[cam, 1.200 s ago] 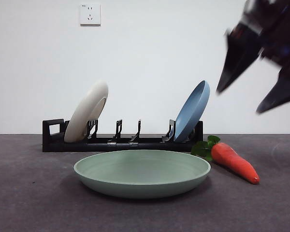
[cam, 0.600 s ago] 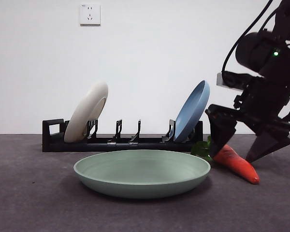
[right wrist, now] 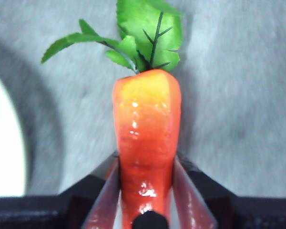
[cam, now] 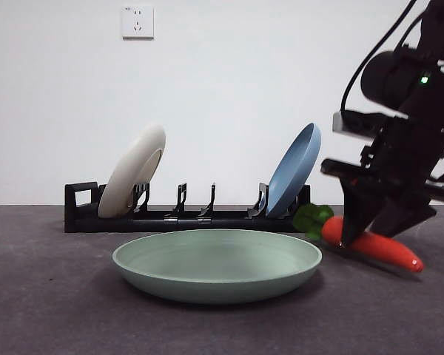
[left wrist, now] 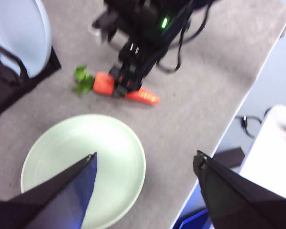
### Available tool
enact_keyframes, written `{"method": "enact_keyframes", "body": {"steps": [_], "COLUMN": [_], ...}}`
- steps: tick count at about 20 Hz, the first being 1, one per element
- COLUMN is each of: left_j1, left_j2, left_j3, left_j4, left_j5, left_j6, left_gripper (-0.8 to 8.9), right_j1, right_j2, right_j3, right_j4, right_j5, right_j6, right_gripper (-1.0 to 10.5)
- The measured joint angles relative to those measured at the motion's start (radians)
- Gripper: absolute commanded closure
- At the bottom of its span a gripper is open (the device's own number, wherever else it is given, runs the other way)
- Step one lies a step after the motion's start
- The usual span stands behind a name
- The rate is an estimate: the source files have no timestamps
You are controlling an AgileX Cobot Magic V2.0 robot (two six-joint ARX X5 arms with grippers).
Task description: Take the green plate from the plate rack,put the plate on the table,take the carrot from the table,put the carrot in the plate
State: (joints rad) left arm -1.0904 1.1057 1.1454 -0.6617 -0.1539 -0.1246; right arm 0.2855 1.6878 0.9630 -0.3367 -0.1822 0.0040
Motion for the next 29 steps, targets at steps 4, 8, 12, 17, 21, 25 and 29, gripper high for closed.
{"method": "enact_keyframes", "body": {"steps": [4,8,12,17,21,25,29], "left_j1": [0.0,0.0,0.0,0.0,0.0,0.0,0.0], "left_j2": [0.0,0.0,0.0,0.0,0.0,0.0,0.0], "left_j3": [0.0,0.0,0.0,0.0,0.0,0.0,0.0], "left_j4": [-0.037,-0.042,-0.049,-0.061,-0.069,-0.07,-0.072], "left_j5": [0.0,0.0,0.0,0.0,0.0,0.0,0.0], "left_j6": [0.0,0.0,0.0,0.0,0.0,0.0,0.0], "left_gripper": [4.68,4.68,4.68,4.68,4.68,4.68,4.68], "right_j1": [0.06,0.189,0.319,0.412,0.416,0.415,0.415], "right_j2": [-0.167,-0.214,-0.141,-0.004,0.085,0.093,0.093], "right_j3": [0.0,0.006,0.006,0.006,0.006,0.006,0.006], "right_j4": [-0.031,-0.01,0.099,0.214,0.235,0.241,0.236], "right_j5": [0.0,0.0,0.003,0.023,0.055,0.052,0.052], "right_j6": [0.0,0.026,0.072,0.105,0.111,0.113,0.114], "right_gripper": [9.6,9.6,9.6,9.6,9.6,8.0,4.7]}}
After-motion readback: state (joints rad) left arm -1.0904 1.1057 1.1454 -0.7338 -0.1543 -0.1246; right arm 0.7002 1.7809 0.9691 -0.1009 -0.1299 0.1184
